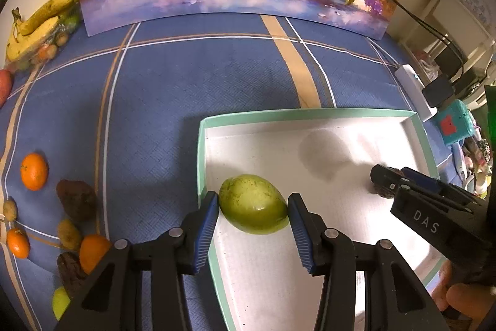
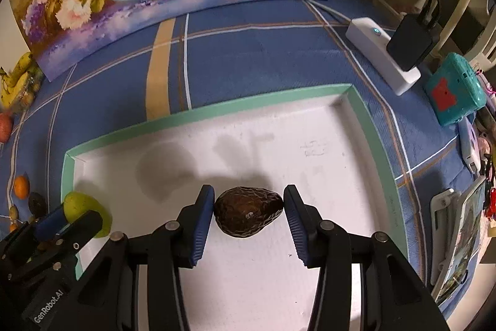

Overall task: Organize fruits
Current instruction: 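Carry the brown fruit and green mango in both tools over the white tray, then open both tools to drop the brown fruit and green mango into the tray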

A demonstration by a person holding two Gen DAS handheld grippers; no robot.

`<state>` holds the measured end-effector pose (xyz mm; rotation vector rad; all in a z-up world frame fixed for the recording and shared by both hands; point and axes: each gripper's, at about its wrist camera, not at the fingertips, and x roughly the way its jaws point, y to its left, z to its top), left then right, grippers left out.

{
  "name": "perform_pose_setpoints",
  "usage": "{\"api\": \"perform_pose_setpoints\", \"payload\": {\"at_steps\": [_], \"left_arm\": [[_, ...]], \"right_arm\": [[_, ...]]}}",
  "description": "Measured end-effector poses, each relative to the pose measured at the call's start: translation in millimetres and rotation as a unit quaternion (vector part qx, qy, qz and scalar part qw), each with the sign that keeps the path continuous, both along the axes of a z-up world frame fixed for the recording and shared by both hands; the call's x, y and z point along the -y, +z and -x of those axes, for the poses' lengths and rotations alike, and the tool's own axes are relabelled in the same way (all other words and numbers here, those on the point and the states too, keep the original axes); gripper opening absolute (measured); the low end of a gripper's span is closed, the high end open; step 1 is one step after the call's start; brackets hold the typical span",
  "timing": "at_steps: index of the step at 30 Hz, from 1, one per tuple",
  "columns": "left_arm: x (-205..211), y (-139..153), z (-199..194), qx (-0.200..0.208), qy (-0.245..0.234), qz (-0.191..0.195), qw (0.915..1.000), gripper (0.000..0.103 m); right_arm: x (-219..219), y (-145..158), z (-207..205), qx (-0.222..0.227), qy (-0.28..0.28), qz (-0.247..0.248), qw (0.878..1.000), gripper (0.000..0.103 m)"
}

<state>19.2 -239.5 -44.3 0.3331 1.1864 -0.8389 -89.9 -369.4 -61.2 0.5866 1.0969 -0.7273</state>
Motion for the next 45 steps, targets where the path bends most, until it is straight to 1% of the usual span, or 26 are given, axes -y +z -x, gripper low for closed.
{"api": "perform_pose_setpoints", "payload": {"at_steps": [10, 13, 17, 23, 25, 28, 29, 30, 31, 32, 34, 35, 36, 39, 42, 45], "left_arm": [[-2.0, 2.9, -3.8, -0.014, 0.003, -0.005, 0.9999, 0.049], [-3.1, 11.0, -3.7, -0.014, 0.003, 0.002, 0.9999, 0.050], [-8.6, 31.0, -4.4, -0.010, 0.005, 0.020, 0.9997, 0.050], [-25.7, 61.1, -13.1, 0.000, 0.027, 0.040, 0.9988, 0.050], [-33.0, 69.2, -19.1, 0.006, 0.039, 0.044, 0.9983, 0.058], [-45.8, 77.7, -29.2, 0.014, 0.056, 0.044, 0.9974, 0.065], [-49.8, 79.2, -32.1, 0.016, 0.062, 0.042, 0.9971, 0.068], [-53.6, 80.0, -34.8, 0.018, 0.068, 0.039, 0.9967, 0.073], [-58.7, 81.5, -38.6, 0.022, 0.076, 0.035, 0.9962, 0.080], [-63.9, 82.0, -42.2, 0.028, 0.086, 0.030, 0.9955, 0.083], [-72.6, 82.6, -48.8, 0.035, 0.100, 0.024, 0.9941, 0.094], [-79.3, 83.0, -53.8, 0.037, 0.110, 0.020, 0.9931, 0.097], [-84.0, 83.3, -57.5, 0.039, 0.116, 0.017, 0.9924, 0.100], [-99.9, 84.7, -67.9, 0.051, 0.135, 0.007, 0.9895, 0.103], [-114.3, 87.9, -76.7, 0.070, 0.153, -0.002, 0.9857, 0.103], [-130.2, 87.5, -83.4, 0.081, 0.172, -0.014, 0.9817, 0.103]], "right_arm": [[-0.4, 0.0, 1.8, -0.004, 0.003, -0.004, 1.000, 0.048], [1.5, 4.6, 1.7, -0.001, 0.004, -0.003, 1.000, 0.048], [0.6, 20.7, 3.8, 0.005, 0.005, 0.009, 1.000, 0.048], [-3.0, 57.0, 12.5, 0.035, 0.008, 0.034, 0.999, 0.048], [-4.8, 67.5, 15.8, 0.041, 0.008, 0.043, 0.998, 0.048], [-7.1, 79.5, 20.1, 0.047, 0.006, 0.054, 0.997, 0.049], [-7.6, 82.3, 20.0, 0.048, 0.005, 0.057, 0.997, 0.056], [-7.7, 84.8, 21.3, 0.049, 0.004, 0.059, 0.997, 0.066], [-7.9, 86.5, 22.8, 0.050, 0.002, 0.062, 0.997, 0.070], [-8.0, 88.5, 24.2, 0.050, 0.001, 0.065, 0.997, 0.071], [-8.2, 91.0, 25.8, 0.048, 0.001, 0.069, 0.996, 0.072], [-8.6, 92.2, 26.8, 0.047, 0.000, 0.071, 0.996, 0.076], [-8.9, 92.9, 27.8, 0.046, 0.000, 0.073, 0.996, 0.082], [-10.1, 95.5, 29.2, 0.047, -0.002, 0.077, 0.996, 0.083], [-13.9, 98.7, 28.2, 0.047, 0.000, 0.079, 0.996, 0.084], [-20.4, 103.7, 23.5, 0.046, 0.003, 0.089, 0.995, 0.085]]}}
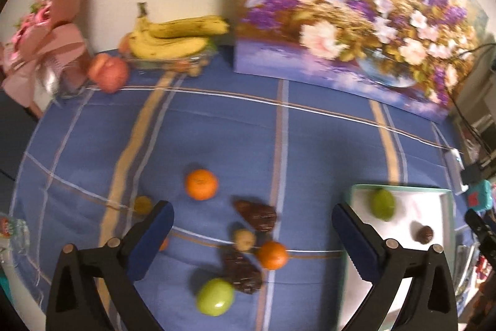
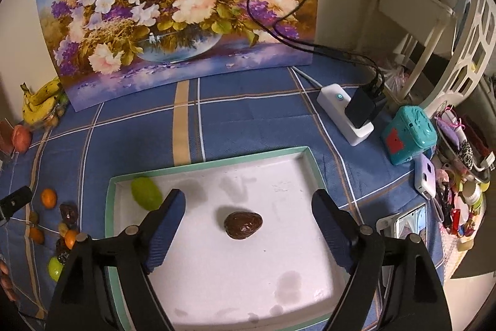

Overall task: Organize fruits
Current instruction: 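Open both tools to drop the brown fruit and green mango into the tray, then move both open tools back to the fruit pile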

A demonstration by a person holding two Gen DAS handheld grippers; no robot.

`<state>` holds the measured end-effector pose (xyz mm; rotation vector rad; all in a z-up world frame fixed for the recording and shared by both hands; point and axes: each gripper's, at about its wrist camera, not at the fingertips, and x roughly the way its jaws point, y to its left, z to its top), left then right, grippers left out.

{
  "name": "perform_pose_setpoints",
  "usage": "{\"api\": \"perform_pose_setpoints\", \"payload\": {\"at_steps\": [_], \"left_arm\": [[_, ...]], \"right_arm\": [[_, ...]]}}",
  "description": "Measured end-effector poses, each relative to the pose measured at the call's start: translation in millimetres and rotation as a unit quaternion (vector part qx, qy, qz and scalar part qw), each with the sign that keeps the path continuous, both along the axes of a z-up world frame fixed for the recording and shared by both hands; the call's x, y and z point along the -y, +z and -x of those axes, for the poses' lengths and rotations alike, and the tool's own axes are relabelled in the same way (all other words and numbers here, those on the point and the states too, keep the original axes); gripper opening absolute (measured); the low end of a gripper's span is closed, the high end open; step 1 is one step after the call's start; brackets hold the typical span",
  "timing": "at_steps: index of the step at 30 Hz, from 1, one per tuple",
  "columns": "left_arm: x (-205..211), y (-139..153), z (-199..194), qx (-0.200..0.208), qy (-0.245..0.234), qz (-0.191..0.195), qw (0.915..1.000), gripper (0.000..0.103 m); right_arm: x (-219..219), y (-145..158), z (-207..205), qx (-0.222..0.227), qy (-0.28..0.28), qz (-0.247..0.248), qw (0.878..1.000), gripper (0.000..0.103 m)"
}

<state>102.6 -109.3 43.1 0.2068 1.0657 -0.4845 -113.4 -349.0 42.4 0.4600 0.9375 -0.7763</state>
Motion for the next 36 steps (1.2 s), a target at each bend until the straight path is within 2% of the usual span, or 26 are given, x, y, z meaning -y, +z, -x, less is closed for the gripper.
{"api": "perform_pose_setpoints", "payload": {"at_steps": [3, 6, 8, 15, 24, 36], "left_arm": [[-14.5, -0.4, -2.7, 0.013, 0.024, -0.022, 0.9994, 0.103], [-22.8, 4.3, -2.9, 0.028, 0.027, -0.033, 0.9987, 0.103], [-26.6, 9.2, -2.7, 0.032, 0.026, -0.029, 0.9987, 0.103], [-45.1, 23.3, -5.8, 0.050, 0.040, -0.026, 0.9976, 0.103], [-78.0, 34.3, -20.3, 0.085, 0.077, -0.060, 0.9916, 0.103], [-126.0, 42.7, -43.7, 0.085, 0.106, -0.041, 0.9899, 0.103]], "right_arm": [[-7.7, 4.1, -7.1, 0.003, 0.010, 0.002, 1.000, 0.085], [-19.6, 8.3, -16.9, 0.003, 0.021, 0.007, 1.000, 0.086], [-29.5, 10.9, -24.6, 0.005, 0.031, 0.009, 0.999, 0.095], [-63.7, 15.9, -52.7, 0.011, 0.077, 0.010, 0.997, 0.095], [-97.4, 13.0, -83.7, 0.006, 0.116, 0.005, 0.993, 0.095], [-129.5, 24.4, -111.5, 0.051, 0.143, 0.002, 0.988, 0.095]]}}
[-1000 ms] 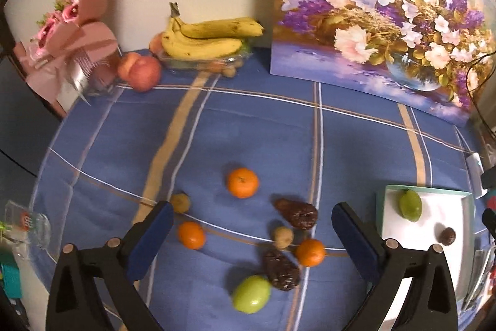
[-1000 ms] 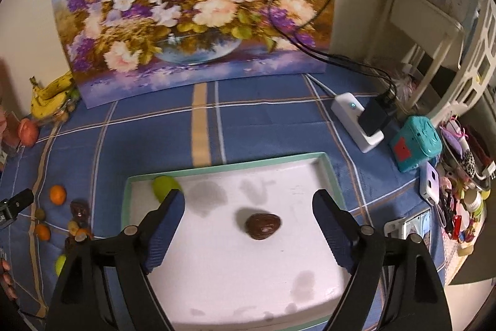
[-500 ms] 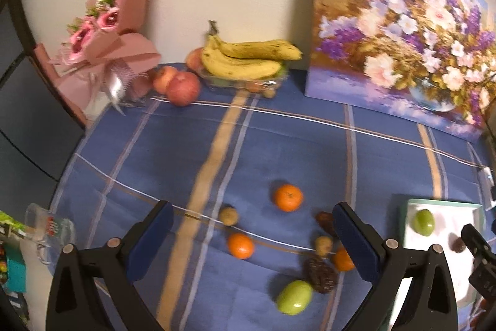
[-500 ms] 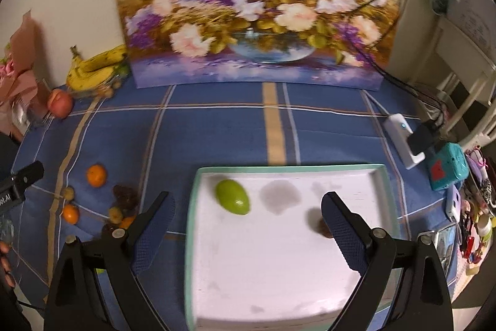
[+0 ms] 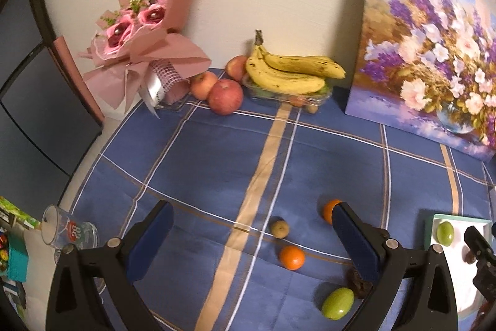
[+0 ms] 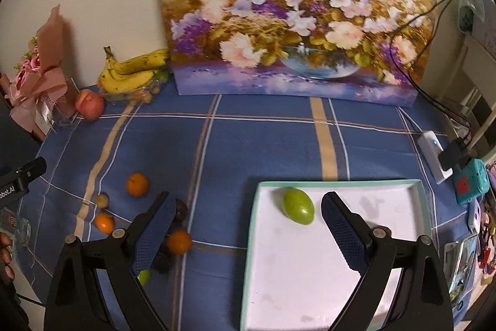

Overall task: Organize fruits
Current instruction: 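Move both open tools back to the fruit pile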

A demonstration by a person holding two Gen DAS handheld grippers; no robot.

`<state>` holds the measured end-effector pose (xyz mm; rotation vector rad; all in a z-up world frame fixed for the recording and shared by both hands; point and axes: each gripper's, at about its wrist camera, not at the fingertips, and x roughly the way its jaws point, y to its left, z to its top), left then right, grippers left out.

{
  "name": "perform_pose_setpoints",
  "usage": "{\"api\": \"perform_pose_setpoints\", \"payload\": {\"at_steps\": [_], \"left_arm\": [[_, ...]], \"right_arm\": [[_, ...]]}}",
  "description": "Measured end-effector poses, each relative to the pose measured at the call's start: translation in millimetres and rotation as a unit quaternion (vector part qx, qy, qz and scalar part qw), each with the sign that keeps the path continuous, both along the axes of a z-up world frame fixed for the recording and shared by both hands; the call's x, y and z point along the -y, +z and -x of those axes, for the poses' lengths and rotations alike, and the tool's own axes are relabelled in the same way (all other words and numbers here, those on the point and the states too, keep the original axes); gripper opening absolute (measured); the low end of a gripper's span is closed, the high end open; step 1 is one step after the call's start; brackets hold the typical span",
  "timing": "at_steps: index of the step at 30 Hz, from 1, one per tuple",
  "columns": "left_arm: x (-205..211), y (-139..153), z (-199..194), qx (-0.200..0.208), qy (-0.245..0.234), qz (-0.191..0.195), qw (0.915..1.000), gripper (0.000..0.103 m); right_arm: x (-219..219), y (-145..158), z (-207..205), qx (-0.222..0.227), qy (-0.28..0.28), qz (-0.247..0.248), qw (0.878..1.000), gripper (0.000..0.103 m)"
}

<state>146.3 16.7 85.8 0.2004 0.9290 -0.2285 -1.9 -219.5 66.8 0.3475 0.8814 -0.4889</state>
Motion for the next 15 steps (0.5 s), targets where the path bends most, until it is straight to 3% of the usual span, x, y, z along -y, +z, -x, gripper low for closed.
{"api": "perform_pose_setpoints", "payload": {"at_steps": [15], "left_arm": [[-24.1, -22.8, -34.4, -0.037, 0.013, 0.029, 0.9988, 0.103]], "right_arm": [[-35.5, -16.4, -49.2, 0.006, 0.045, -0.014, 0.999, 0.095]]}}
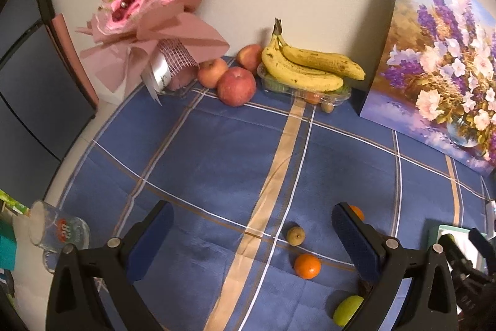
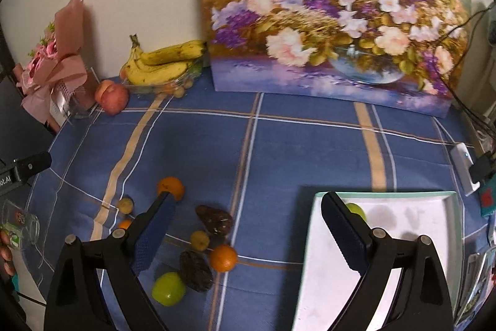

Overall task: Organize fruits
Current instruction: 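Move both open tools back to the fruit pile, then grasp a pear-shaped brown fruit with the right tool while the left grasps a small round fruit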

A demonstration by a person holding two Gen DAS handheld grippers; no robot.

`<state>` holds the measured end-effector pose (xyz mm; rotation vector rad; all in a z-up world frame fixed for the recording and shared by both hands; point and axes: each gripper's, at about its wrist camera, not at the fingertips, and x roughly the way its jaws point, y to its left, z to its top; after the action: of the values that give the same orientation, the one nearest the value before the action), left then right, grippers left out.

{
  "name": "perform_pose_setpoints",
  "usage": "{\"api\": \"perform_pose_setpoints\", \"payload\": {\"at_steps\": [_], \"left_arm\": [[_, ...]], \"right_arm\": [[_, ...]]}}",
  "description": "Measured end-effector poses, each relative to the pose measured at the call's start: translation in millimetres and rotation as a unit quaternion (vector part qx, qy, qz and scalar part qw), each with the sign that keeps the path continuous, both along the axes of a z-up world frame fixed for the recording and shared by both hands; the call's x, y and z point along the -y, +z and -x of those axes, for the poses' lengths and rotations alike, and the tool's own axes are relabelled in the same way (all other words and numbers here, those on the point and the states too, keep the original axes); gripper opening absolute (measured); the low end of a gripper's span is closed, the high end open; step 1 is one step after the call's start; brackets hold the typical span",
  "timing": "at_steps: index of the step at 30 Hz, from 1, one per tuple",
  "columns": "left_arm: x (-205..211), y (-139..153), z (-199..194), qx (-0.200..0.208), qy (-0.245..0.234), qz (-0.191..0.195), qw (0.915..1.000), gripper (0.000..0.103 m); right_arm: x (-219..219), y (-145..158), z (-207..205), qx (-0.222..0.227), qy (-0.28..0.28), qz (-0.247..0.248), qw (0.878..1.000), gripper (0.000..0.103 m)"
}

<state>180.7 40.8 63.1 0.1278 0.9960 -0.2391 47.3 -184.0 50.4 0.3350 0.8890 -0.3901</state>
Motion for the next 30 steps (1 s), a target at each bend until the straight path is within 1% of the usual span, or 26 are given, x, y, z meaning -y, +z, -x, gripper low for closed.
{"api": "perform_pose_setpoints", "payload": {"at_steps": [4, 7, 10, 13, 16, 17, 18, 19, 20, 21, 22, 23, 24, 26, 28, 29, 30], "left_arm": [[12.8, -27.4, -9.1, -0.032, -0.009, -0.006, 0.9994, 0.103], [23.1, -51.5, -12.9, -0.061, -0.014, -0.008, 0.9980, 0.103], [35.0, -79.4, -16.4, -0.094, -0.018, -0.019, 0.9952, 0.103], [42.5, -93.6, -16.4, -0.105, -0.020, -0.024, 0.9940, 0.102], [46.6, -105.7, -16.8, -0.118, -0.019, -0.018, 0.9926, 0.100], [46.4, -108.0, -17.9, -0.122, -0.020, -0.013, 0.9922, 0.098], [46.6, -109.4, -18.3, -0.126, -0.020, -0.007, 0.9918, 0.092], [46.4, -110.6, -18.8, -0.130, -0.020, -0.002, 0.9914, 0.089], [45.7, -111.8, -20.3, -0.132, -0.018, 0.001, 0.9911, 0.088], [44.9, -113.1, -22.0, -0.136, -0.015, 0.007, 0.9905, 0.086], [43.1, -114.3, -22.5, -0.141, -0.011, 0.017, 0.9898, 0.079], [41.4, -115.9, -23.3, -0.149, -0.007, 0.033, 0.9883, 0.076], [40.8, -117.4, -23.8, -0.154, -0.006, 0.039, 0.9873, 0.071], [41.7, -120.7, -25.4, -0.161, -0.007, 0.041, 0.9861, 0.066], [42.9, -123.8, -26.0, -0.168, -0.009, 0.048, 0.9845, 0.054], [43.0, -124.6, -26.1, -0.172, -0.008, 0.052, 0.9837, 0.053], [43.2, -125.6, -26.5, -0.175, -0.006, 0.054, 0.9831, 0.053]], "right_arm": [[-5.6, -17.2, -16.2, -0.015, 0.013, 0.000, 1.000, 0.095], [-8.5, -38.6, -28.3, -0.037, 0.023, -0.008, 0.999, 0.095], [-8.8, -61.1, -37.5, -0.056, 0.030, -0.023, 0.998, 0.095], [-9.3, -79.7, -42.9, -0.070, 0.032, -0.033, 0.996, 0.095], [-9.9, -91.9, -46.3, -0.078, 0.035, -0.039, 0.996, 0.095], [-9.9, -95.1, -47.3, -0.080, 0.036, -0.040, 0.995, 0.095], [-10.2, -97.2, -48.2, -0.082, 0.036, -0.041, 0.995, 0.092], [-10.4, -99.1, -48.9, -0.082, 0.037, -0.042, 0.995, 0.089], [-10.8, -100.7, -49.6, -0.081, 0.039, -0.043, 0.995, 0.084], [-11.1, -101.7, -50.6, -0.081, 0.039, -0.044, 0.995, 0.082], [-11.3, -102.5, -51.6, -0.080, 0.041, -0.046, 0.995, 0.081], [-11.9, -102.7, -52.5, -0.079, 0.043, -0.047, 0.995, 0.080], [-13.0, -103.1, -53.1, -0.079, 0.046, -0.049, 0.995, 0.076], [-14.7, -104.6, -55.5, -0.080, 0.049, -0.049, 0.994, 0.071], [-14.9, -105.8, -57.1, -0.081, 0.050, -0.050, 0.994, 0.068], [-14.8, -106.2, -57.7, -0.080, 0.052, -0.052, 0.994, 0.061], [-14.7, -106.2, -57.9, -0.079, 0.052, -0.053, 0.994, 0.058]]}}
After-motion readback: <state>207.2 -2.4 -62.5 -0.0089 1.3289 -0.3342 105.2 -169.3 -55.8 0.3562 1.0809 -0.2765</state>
